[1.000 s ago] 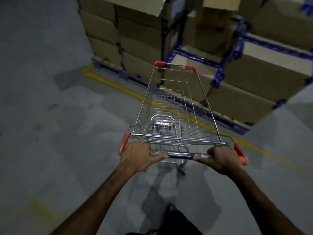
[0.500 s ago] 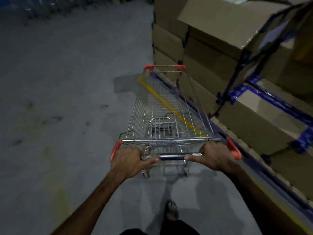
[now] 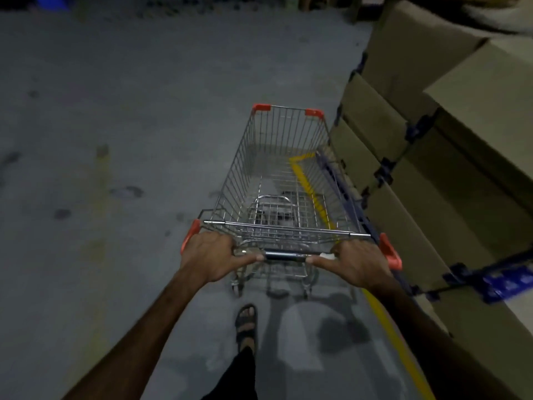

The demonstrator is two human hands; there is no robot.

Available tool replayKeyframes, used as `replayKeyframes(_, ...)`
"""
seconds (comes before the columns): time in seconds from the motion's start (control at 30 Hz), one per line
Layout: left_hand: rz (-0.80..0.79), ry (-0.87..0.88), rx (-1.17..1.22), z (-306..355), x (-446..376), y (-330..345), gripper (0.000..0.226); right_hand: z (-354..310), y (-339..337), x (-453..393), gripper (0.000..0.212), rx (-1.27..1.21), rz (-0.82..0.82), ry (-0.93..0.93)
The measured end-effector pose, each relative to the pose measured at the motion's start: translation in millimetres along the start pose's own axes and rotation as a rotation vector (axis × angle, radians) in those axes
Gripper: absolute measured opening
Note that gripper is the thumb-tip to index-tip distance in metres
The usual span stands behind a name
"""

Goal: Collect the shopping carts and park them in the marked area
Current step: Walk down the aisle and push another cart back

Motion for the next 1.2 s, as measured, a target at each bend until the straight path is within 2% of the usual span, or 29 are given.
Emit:
replayKeyframes(0.23, -0.018, -0.055, 0.009, -70, -173, -3, 0.113, 1, 6, -205, 0.1, -0.002, 0.005, -0.074)
replayKeyframes(0.4, -0.056, -0.089, 0.063, -120, -292, 2, 0.107, 4, 19, -346, 0.102, -0.006, -0.007, -0.081)
replayKeyframes(0.57, -0.07, -0.134, 0.065, -177, -417, 11, 0.118, 0, 29, -490, 0.102, -0.023, 0.001, -0.116)
replayKeyframes(0.73, -0.047, -0.188, 0.056, -231, -547, 13, 0.101, -4, 40, -650, 0.103, -0.013, 0.09, -0.194)
replayKeyframes(0.93, -0.062, -0.267, 0.068, -298, -688, 11, 0.105, -19, 51, -829, 0.107, 0.006, 0.049, -0.282)
replayKeyframes(1.03, -0.072, -0.308, 0.077, -330, -747, 11, 0.101, -30, 47, -907, 0.104, -0.002, 0.021, -0.319)
replayKeyframes(1.2, -0.062, -0.347, 0.088, -402, -854, 14, 0.1, -64, 44, -1041, 0.085, -0.021, 0.0, -0.376)
Point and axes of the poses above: each hand's wrist, its own x-axis away from the middle knuckle, its own y-axis out of the palm, z = x × y, the point moved 7 cm from there along -x, towards the middle knuckle, and after that the axes turned 14 degrees about z, right-handed, at the moved point
